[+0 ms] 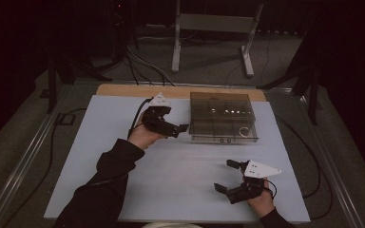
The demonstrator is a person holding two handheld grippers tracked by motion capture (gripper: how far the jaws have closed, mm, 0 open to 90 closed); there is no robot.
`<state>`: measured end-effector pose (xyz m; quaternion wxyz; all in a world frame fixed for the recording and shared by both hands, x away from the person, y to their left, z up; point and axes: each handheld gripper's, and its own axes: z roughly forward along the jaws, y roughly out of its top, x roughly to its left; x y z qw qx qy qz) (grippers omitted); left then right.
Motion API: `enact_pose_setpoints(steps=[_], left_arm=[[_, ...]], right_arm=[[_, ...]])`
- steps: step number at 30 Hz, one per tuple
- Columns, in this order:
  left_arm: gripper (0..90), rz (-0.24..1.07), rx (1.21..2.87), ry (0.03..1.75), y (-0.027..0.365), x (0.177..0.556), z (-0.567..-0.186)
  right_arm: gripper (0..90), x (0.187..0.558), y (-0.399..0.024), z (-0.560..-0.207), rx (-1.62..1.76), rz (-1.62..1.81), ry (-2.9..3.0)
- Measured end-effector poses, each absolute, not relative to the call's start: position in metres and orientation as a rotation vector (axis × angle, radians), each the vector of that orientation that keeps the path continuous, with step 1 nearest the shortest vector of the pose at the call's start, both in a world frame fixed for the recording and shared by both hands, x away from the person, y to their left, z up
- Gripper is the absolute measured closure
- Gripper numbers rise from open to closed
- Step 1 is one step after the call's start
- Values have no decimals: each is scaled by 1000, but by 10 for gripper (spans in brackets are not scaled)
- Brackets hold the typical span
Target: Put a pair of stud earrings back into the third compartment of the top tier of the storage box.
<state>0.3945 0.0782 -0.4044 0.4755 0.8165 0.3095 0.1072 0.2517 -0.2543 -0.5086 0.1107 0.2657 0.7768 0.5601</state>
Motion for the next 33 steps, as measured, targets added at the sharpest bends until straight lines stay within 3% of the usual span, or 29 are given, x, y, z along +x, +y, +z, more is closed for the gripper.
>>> enact_pose_setpoints(steps=[9, 16, 21, 26, 33], left_arm=[[20, 289, 1976, 849, 122, 393, -419], [77, 289, 1974, 931, 155, 388, -442], [155, 294, 1966, 994, 171, 383, -456], [178, 286, 1949, 1009, 183, 375, -473], [321, 270, 2000, 984, 188, 369, -493]], right_arm=[[0, 252, -254, -509, 788, 1642, 2285], [0, 252, -253, -509, 784, 1639, 2286], [0, 252, -253, -509, 783, 1635, 2290], [0, 252, -253, -509, 786, 1633, 2293], [0, 252, -253, -509, 784, 1631, 2293]])
